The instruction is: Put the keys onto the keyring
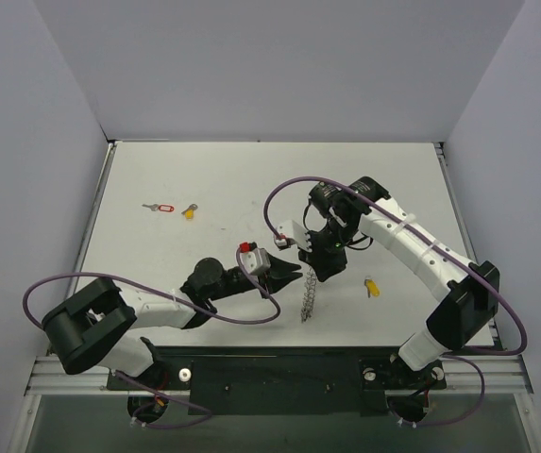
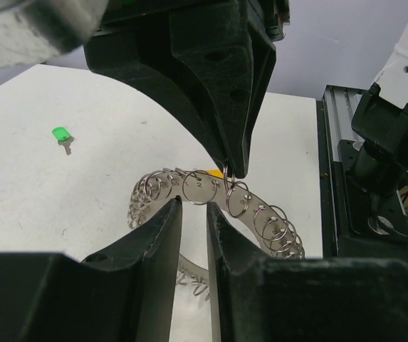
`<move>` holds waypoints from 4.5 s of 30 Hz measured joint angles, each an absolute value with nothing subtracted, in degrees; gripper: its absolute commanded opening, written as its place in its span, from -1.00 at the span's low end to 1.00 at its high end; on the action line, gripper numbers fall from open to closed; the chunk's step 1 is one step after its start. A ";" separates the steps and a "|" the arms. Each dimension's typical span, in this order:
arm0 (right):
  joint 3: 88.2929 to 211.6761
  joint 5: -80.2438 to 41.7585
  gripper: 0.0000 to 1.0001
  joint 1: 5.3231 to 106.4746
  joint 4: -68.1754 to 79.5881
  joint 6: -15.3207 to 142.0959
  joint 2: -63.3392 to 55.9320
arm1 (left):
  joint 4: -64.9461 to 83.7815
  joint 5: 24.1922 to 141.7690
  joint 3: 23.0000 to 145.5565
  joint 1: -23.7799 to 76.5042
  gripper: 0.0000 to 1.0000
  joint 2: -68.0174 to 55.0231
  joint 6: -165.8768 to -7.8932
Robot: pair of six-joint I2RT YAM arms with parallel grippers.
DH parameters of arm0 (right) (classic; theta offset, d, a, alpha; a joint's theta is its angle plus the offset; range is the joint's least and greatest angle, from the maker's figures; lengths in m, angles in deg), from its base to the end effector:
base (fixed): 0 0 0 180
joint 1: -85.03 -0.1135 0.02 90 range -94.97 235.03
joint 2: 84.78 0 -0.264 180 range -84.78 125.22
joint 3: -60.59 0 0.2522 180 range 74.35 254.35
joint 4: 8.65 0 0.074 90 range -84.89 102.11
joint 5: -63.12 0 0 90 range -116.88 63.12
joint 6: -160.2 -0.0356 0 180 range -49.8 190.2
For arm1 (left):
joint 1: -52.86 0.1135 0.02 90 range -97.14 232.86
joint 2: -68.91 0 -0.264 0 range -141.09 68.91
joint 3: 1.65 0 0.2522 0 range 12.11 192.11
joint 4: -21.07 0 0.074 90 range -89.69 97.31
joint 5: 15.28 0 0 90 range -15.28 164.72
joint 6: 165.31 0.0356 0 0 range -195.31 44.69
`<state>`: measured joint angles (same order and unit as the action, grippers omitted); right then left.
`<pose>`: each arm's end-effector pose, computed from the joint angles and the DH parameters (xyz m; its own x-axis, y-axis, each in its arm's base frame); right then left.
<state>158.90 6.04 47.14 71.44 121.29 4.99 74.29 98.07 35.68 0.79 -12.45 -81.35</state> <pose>0.2258 0.2003 0.3164 0.0366 -0.7992 -0.5999 -0.9916 -0.1036 0.0775 0.1530 -0.2193 0.2163 -0.0039 -0.1522 -0.9883 0.9696 0.2411 -0.0409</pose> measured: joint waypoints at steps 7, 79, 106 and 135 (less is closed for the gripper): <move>158.90 7.25 -1.00 47.14 71.74 121.51 4.12 | 74.58 98.93 36.77 0.83 -0.46 -14.86 -79.23; 160.76 11.11 -1.00 47.11 74.56 122.63 5.10 | 75.87 90.51 32.99 -5.18 -0.72 -11.03 -82.84; 160.76 11.81 -1.00 47.09 74.56 122.82 5.50 | 78.91 94.29 35.33 -5.18 -0.34 -14.05 -85.48; 161.09 13.39 -0.26 48.62 75.41 123.24 5.50 | 74.32 95.14 36.60 -5.18 -1.00 -13.66 -86.16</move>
<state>161.09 13.39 48.62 75.41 123.24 5.50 74.32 95.14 36.60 -5.18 -13.66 -86.16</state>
